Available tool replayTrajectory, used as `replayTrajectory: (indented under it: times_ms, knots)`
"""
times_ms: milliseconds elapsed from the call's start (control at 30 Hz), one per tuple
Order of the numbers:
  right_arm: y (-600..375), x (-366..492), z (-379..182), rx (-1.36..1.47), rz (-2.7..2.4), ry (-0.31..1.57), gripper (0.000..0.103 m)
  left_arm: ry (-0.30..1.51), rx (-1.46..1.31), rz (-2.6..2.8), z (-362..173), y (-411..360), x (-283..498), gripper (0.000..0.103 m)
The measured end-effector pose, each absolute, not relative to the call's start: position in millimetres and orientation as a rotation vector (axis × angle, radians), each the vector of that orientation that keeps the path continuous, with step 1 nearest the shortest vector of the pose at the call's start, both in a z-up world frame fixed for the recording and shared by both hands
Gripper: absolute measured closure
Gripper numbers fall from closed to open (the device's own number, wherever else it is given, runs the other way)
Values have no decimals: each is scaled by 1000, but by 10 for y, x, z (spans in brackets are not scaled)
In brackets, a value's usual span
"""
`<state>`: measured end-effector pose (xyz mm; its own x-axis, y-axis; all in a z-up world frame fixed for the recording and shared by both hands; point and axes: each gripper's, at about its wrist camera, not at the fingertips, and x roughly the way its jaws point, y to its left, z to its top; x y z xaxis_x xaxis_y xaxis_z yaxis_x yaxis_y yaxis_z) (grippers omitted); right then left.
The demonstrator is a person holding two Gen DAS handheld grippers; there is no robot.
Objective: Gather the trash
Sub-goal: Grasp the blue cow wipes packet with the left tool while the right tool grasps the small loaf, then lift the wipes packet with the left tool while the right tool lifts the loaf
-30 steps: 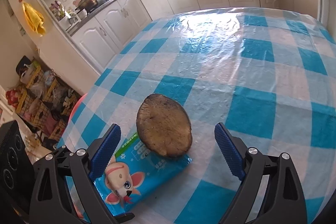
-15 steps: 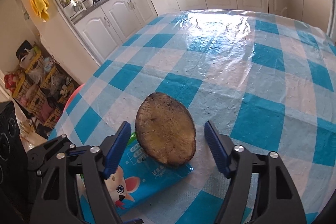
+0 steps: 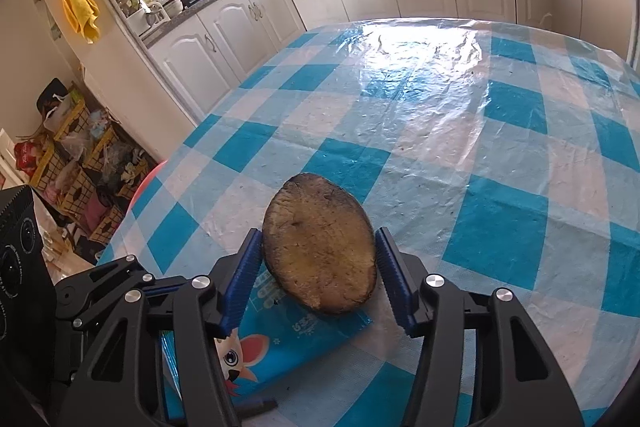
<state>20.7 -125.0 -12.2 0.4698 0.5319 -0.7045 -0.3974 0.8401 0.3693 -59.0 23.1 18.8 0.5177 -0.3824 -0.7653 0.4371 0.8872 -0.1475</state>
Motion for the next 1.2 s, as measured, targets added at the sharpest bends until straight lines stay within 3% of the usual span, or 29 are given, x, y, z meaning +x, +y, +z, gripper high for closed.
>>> replayTrajectory:
  times_ms: [500,567,633,800,967,1200]
  knots:
    - [-1522,192,-126,287,501,920,46,880,28,-448,225,362,-574,62]
    - [-1570,175,-120,300,490,917,46,876,59,-454,241,350,-596,61]
    - [-1612,156,-116,308,481,915,46,867,90,-454,255,336,-630,46]
    - [-1693,144,-127,326,465,913,46,873,149,-503,239,246,-711,30]
    - [-1711,134,-129,339,460,910,46,876,235,-476,194,113,-729,30]
    - [-1751,106,-135,349,458,901,46,881,239,-436,197,126,-705,41]
